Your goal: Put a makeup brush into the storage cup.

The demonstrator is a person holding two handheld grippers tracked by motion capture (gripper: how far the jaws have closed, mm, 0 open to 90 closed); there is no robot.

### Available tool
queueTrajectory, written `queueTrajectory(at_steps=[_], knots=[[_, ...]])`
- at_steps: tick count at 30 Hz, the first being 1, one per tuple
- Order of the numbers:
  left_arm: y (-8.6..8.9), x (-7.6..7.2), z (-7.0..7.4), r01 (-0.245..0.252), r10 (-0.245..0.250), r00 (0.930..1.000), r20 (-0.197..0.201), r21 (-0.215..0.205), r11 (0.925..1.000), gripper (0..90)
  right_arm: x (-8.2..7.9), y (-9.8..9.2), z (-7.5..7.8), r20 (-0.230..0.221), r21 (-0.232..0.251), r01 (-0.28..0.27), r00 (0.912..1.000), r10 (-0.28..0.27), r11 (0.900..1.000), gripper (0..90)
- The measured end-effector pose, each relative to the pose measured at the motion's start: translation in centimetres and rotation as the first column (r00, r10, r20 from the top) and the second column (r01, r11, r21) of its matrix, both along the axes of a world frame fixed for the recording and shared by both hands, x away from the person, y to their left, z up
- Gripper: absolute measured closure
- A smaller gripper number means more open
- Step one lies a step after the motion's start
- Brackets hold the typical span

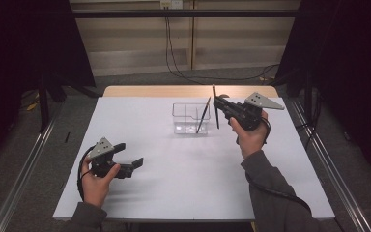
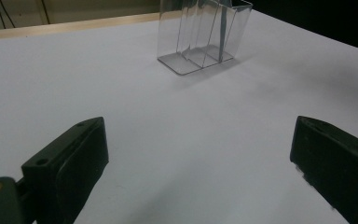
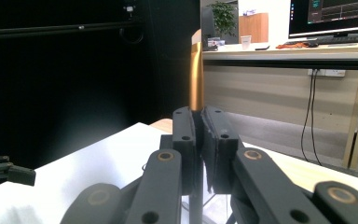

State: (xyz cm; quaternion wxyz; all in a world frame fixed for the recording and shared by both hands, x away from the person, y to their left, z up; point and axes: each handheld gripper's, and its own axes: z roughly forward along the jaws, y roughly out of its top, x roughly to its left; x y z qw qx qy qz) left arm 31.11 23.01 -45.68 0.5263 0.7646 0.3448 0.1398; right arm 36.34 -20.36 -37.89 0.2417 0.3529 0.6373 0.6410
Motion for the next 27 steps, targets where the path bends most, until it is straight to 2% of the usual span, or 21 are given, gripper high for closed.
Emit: queueTrajectory(at_steps=[19, 27], knots=[[0.1, 0.0, 0.0, -0.011, 0.011, 0.9999, 0.0, 0.006, 0.9999, 3.9, 1.2, 0.2, 0.7, 0.014, 0.014, 0.006, 0.9999, -0.006, 1.0, 84.3], [0.1, 0.0, 0.0, -0.002, 0.002, 1.0, -0.003, -0.01, 1.0, 3.9, 1.6, 0.2, 1.0, 0.02, 0.016, 0.005, 0.9998, -0.005, 1.0, 84.3]])
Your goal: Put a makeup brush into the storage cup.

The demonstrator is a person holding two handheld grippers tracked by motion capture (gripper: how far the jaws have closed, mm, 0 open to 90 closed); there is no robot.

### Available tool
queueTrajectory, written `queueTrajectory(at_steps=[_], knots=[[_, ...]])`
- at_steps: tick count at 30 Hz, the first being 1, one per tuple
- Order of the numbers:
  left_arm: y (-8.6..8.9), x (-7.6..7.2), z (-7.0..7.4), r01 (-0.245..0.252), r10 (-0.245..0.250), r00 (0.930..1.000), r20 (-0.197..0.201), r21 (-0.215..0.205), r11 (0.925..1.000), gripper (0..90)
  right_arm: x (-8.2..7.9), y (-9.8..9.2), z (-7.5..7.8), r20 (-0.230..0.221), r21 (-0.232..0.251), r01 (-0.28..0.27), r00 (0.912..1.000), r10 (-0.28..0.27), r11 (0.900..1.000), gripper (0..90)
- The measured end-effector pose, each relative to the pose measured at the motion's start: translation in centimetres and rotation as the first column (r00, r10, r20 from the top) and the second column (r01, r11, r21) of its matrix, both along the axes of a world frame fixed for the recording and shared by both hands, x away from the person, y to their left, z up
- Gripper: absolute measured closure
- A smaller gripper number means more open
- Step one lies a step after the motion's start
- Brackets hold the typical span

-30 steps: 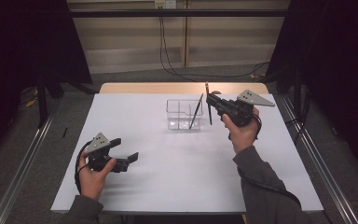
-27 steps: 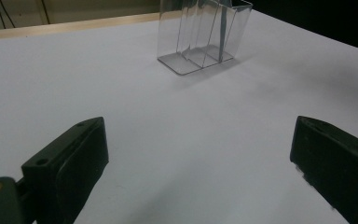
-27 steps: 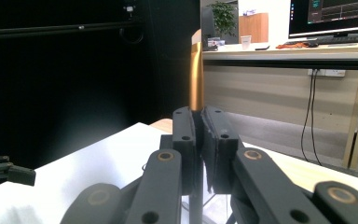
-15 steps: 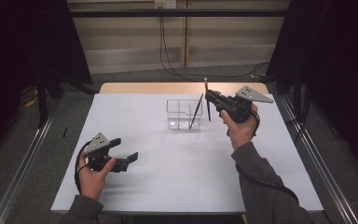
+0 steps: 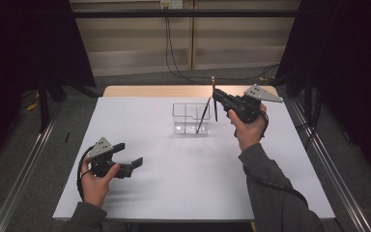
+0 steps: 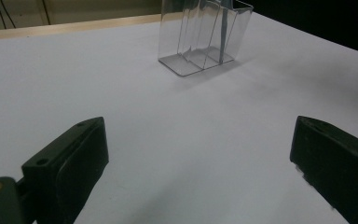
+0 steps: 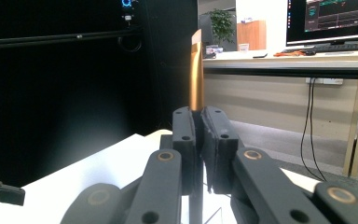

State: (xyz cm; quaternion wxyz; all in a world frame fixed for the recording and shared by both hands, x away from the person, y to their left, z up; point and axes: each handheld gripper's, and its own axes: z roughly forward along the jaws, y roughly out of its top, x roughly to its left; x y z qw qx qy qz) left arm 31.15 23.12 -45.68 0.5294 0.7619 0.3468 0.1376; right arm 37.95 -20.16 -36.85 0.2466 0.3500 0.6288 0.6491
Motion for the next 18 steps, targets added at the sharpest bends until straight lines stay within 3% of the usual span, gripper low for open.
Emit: queueTrajectory(at_steps=[18], knots=[[0.0, -0.1, 0.0, -0.012, 0.012, 0.9999, 0.0, 0.008, 0.9999, 4.0, 1.2, 0.7, 0.1, 0.002, 0.0, 0.0, 1.0, 0.0, 1.0, 84.3]])
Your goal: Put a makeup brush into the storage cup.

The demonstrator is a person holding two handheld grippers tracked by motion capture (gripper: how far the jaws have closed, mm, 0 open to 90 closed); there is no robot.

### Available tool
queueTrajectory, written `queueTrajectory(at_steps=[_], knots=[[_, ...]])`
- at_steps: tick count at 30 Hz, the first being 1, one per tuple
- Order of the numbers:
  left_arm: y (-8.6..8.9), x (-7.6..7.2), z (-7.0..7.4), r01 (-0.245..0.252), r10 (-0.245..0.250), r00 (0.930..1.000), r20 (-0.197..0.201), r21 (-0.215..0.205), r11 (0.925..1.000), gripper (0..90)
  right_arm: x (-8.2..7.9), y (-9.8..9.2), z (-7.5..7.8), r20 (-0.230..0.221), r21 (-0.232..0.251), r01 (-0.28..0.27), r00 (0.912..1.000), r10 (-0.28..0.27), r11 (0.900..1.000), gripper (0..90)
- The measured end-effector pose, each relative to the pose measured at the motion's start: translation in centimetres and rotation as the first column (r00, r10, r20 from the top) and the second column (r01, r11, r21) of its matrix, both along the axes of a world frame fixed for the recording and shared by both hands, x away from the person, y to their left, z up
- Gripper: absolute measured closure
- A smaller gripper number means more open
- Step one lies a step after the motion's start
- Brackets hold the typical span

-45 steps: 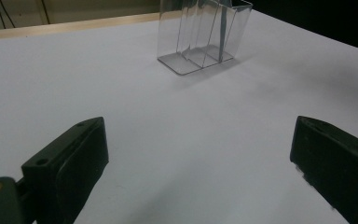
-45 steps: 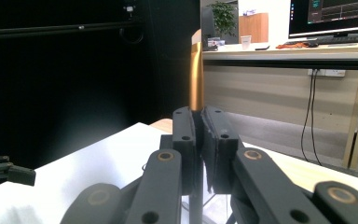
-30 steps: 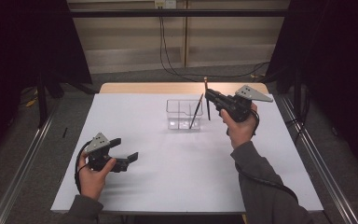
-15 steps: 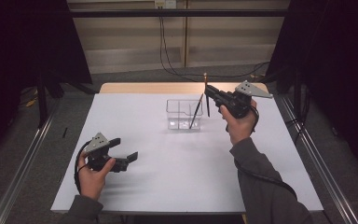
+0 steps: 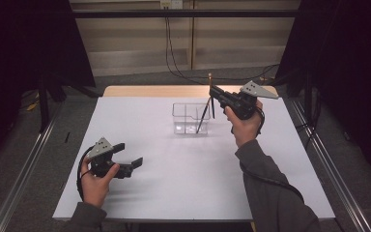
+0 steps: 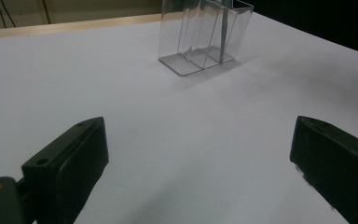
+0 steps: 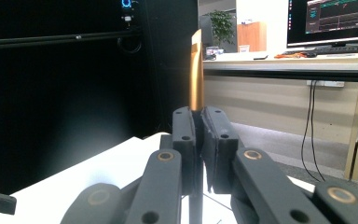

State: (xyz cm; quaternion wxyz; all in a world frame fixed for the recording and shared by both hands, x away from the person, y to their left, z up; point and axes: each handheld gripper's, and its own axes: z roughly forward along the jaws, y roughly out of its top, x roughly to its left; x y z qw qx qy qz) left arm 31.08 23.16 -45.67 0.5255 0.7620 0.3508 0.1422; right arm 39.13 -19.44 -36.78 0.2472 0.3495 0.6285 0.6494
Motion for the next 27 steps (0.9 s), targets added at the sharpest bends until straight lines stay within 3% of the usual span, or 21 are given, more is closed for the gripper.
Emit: queueTrajectory(at_steps=[27], knots=[[-0.1, 0.0, -0.2, 0.01, -0.01, 0.9999, -0.003, -0.002, 0.9999, 4.1, 2.1, 0.4, -0.3, -0.003, -0.009, 0.012, 0.9999, -0.012, 1.0, 84.3]])
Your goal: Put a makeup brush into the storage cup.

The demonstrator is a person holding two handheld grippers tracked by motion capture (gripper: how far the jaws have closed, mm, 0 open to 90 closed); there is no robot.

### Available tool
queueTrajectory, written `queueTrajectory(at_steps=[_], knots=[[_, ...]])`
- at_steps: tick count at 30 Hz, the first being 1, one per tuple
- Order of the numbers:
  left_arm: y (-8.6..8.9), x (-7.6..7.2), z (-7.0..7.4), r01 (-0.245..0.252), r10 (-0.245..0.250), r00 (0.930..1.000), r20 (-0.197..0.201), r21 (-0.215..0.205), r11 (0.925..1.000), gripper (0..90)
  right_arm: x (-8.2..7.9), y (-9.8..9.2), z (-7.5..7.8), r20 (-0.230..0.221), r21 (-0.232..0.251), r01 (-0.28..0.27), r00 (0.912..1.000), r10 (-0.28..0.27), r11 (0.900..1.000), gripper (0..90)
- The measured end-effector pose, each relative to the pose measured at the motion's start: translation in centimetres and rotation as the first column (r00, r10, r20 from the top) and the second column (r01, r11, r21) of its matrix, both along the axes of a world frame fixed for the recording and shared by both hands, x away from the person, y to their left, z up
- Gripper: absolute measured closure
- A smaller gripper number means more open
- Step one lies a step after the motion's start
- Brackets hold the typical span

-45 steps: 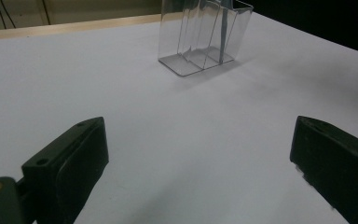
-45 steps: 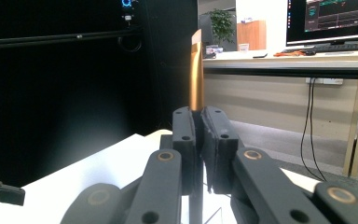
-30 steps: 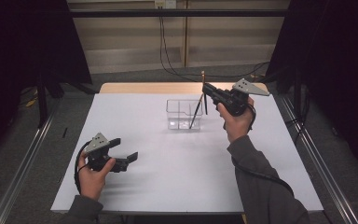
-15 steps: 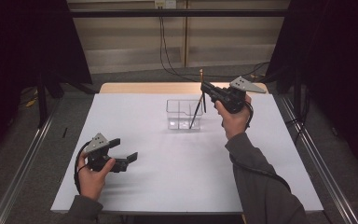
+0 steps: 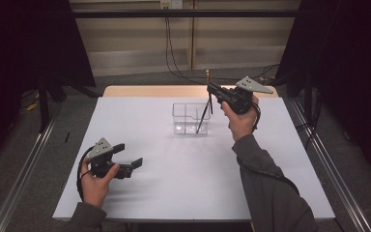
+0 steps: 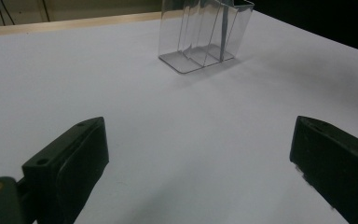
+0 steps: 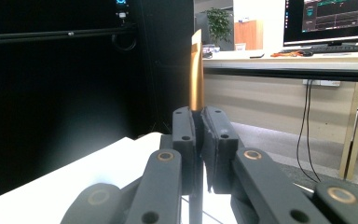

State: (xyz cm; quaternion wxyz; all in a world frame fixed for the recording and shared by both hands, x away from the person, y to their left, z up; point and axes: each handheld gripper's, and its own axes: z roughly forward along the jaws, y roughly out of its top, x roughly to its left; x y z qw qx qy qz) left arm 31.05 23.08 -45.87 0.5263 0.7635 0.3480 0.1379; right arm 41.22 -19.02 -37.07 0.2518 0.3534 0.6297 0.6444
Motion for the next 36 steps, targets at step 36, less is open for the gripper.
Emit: queueTrajectory(at_steps=[36], knots=[[0.2, -0.1, 0.1, -0.008, 0.008, 1.0, 0.004, 0.0, 1.0, 4.1, 1.9, 1.1, -0.5, 0.006, -0.031, 0.001, 1.0, -0.001, 1.0, 84.3]])
